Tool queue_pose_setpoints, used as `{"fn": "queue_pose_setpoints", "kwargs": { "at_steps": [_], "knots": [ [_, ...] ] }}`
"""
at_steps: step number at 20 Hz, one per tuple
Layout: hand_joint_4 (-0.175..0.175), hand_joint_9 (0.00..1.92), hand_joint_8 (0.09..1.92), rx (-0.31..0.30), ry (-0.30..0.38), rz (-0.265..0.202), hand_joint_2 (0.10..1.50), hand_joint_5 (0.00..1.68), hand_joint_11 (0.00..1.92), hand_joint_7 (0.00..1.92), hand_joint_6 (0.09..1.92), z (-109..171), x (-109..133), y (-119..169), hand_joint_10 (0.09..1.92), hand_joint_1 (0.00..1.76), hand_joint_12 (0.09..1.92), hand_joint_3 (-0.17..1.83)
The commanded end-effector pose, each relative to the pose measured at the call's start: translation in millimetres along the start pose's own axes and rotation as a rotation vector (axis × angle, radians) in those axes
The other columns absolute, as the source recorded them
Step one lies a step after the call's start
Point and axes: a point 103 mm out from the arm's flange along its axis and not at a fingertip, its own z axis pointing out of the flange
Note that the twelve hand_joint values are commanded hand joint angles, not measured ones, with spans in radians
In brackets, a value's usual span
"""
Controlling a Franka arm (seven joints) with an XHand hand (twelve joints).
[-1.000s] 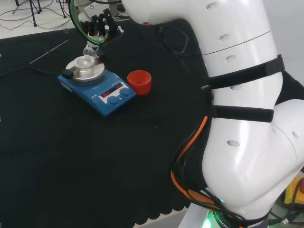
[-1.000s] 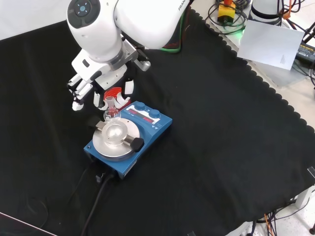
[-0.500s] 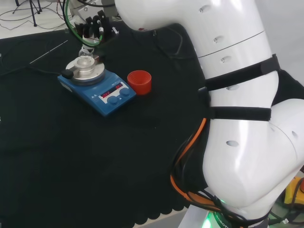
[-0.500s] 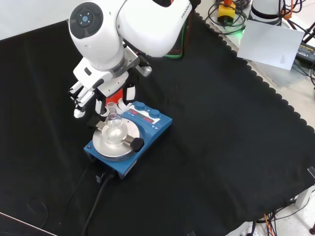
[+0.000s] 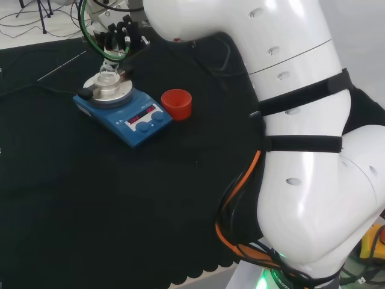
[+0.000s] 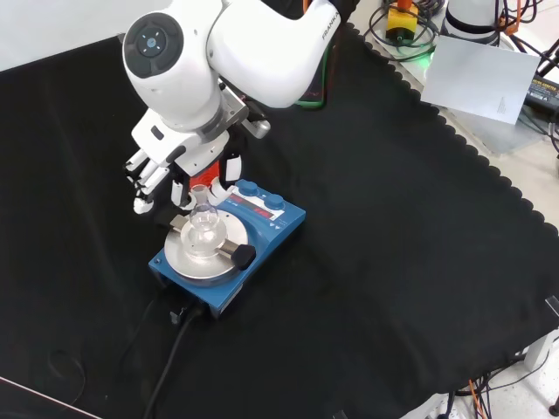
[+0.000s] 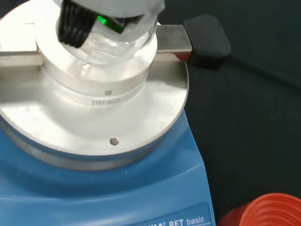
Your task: Place the round-bottom flask on the heater.
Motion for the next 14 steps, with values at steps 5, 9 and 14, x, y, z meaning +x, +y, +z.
{"fn": "queue_pose_setpoints", "kwargs": {
  "at_steps": [5, 9, 14],
  "knots": [
    [0.175, 0.36, 0.55, -0.006, -0.002, -0.01, 0.63, 1.27, 0.0, 0.21, 0.71, -1, 6, 11, 0.63, 1.12, 1.34, 0.71],
    [0.175, 0.36, 0.55, 0.008, -0.02, -0.012, 0.63, 1.27, 0.0, 0.21, 0.71, -1, 11, 14, 0.63, 1.12, 1.34, 0.71],
    [0.175, 0.36, 0.55, 0.01, -0.026, -0.018, 0.63, 1.27, 0.0, 0.21, 0.71, 1, 14, 16, 0.63, 1.12, 1.34, 0.71]
  ]
}}
